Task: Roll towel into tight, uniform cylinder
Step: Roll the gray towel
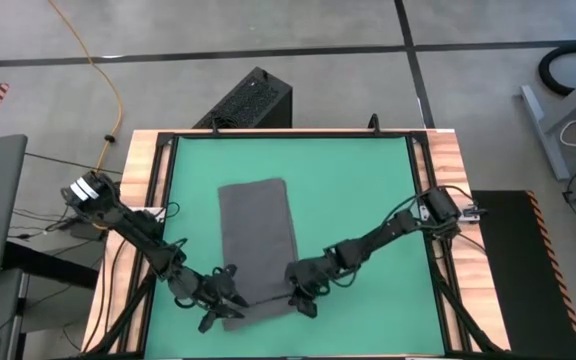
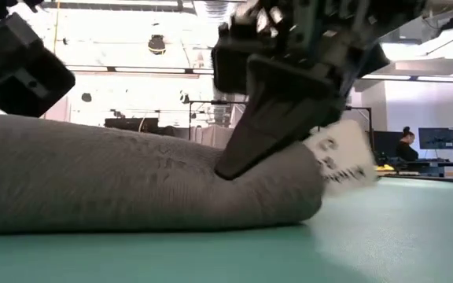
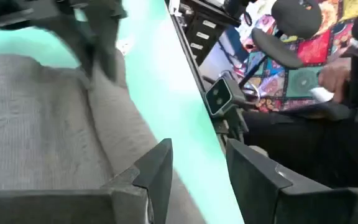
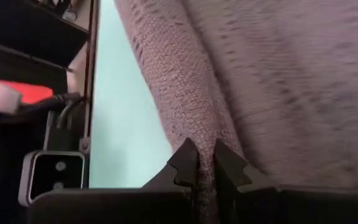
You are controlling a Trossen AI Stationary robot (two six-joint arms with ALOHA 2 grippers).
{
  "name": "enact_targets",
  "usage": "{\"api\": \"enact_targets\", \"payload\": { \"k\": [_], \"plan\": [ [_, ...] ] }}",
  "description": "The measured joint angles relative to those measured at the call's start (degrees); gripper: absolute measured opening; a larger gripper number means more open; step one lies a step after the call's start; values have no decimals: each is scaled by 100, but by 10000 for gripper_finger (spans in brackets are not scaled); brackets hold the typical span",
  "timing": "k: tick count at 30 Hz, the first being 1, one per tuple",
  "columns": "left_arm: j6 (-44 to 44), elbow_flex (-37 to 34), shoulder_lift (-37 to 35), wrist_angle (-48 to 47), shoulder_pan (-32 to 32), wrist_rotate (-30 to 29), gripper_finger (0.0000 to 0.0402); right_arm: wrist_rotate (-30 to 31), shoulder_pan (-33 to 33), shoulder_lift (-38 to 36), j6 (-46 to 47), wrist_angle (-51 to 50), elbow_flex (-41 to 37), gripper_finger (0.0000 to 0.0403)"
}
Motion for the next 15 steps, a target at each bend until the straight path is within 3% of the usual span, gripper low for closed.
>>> {"api": "enact_targets", "payload": {
  "k": [10, 15],
  "plan": [
    [185, 1080, 562, -2322, -246, -1216, 138, -587, -480, 10, 239, -108, 0, 42],
    [128, 1248, 583, -2876, -222, -1212, 138, -586, -498, 26, 237, -258, 0, 45]
  ]
}}
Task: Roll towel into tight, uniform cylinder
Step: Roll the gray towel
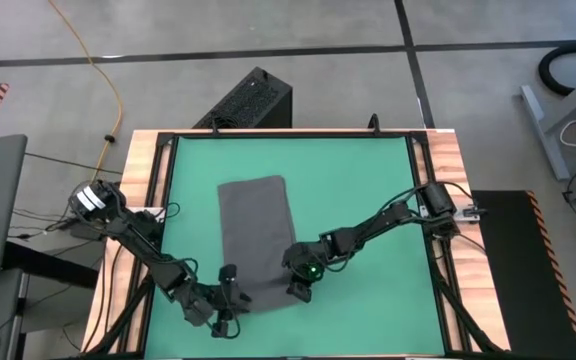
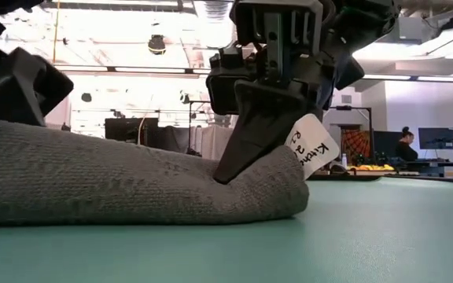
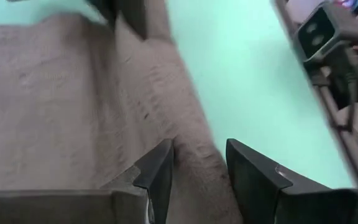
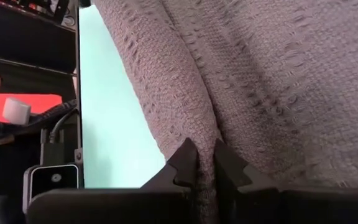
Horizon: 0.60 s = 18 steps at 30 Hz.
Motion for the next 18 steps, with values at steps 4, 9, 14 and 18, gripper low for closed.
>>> {"api": "enact_targets", "payload": {
  "k": [4, 9, 14, 18],
  "plan": [
    [-304, -120, 0, -208, 33, 4, 131, 26, 14, 2, -240, 67, 0, 73],
    [-400, -225, -2, -212, 53, 3, 103, 42, 18, 4, 144, 150, 0, 125],
    [-407, -363, -2, -208, 131, 42, 51, 32, -26, -204, 52, -230, -9, 181],
    [-452, -532, -8, -80, 226, 199, 11, 371, 87, -685, -164, -702, -9, 207]
  ]
}}
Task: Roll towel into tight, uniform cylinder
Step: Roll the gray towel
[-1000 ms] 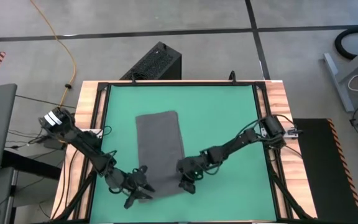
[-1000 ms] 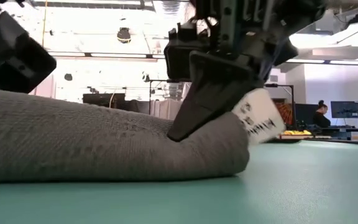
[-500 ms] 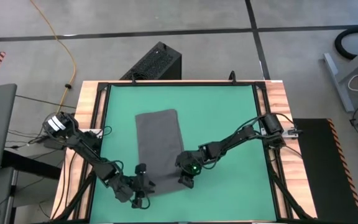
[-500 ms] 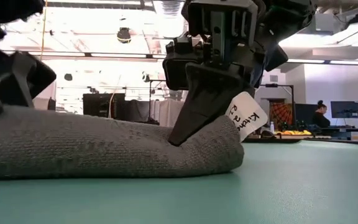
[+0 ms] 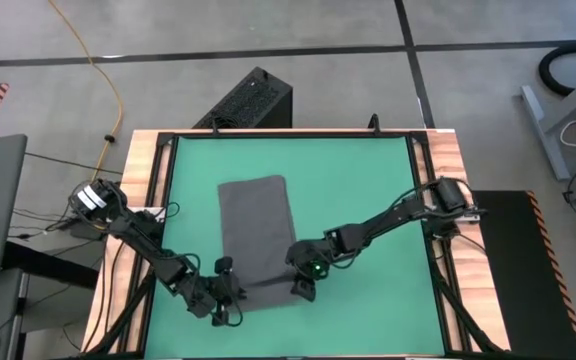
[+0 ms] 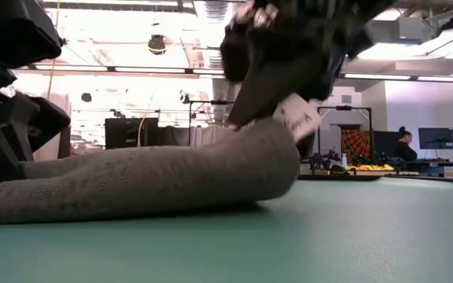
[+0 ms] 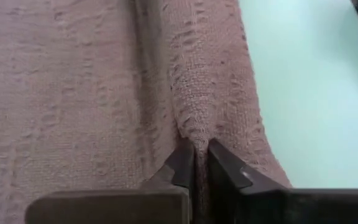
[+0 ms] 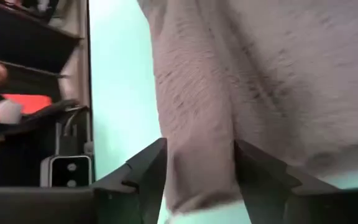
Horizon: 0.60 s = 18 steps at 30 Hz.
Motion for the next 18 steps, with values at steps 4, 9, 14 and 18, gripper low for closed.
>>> {"api": "enact_targets", "payload": {
  "k": [4, 9, 14, 18],
  "plan": [
    [-37, -62, -5, 5, 79, 117, 11, 1150, 276, -507, -731, -448, -2, 214],
    [104, -62, -5, -45, 121, 156, 10, 2647, 1015, -713, -2485, -121, 10, 212],
    [200, -62, -5, -67, 148, 166, 10, 3521, 1673, -144, -3863, 473, 9, 212],
    [243, -62, -5, -79, 152, 233, 10, 4410, 1814, 198, -4007, 526, 9, 212]
  ]
}}
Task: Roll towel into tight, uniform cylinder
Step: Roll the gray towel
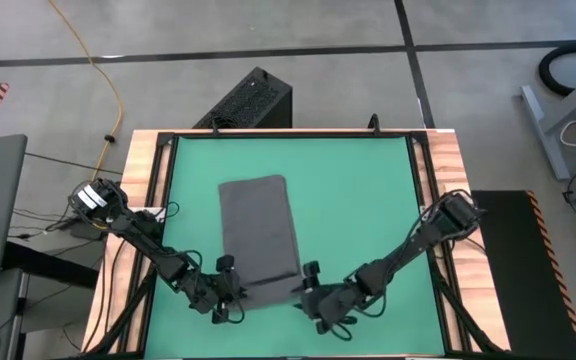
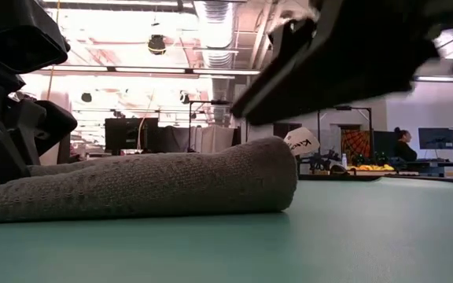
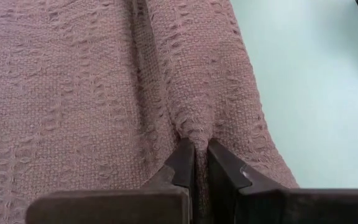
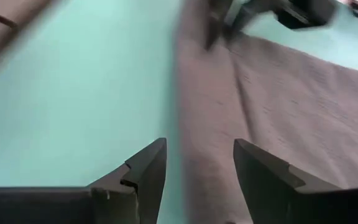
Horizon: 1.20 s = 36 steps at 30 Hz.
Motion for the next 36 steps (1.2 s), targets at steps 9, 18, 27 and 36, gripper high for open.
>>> {"api": "enact_targets", "payload": {
  "k": [9, 18, 27, 36],
  "plan": [
    [80, -2, 0, 55, 0, -60, 34, 321, -26, 227, -52, -80, -4, 211],
    [115, -2, 0, 57, 2, -176, 124, -84, -178, 309, 321, -200, 2, 198],
    [863, 4, -197, 754, -50, 69, 139, -477, -242, 461, 808, -84, 4, 31],
    [1182, 15, -97, 1171, 13, -26, 137, -2531, -494, 304, 2539, 89, 0, 53]
  ]
}}
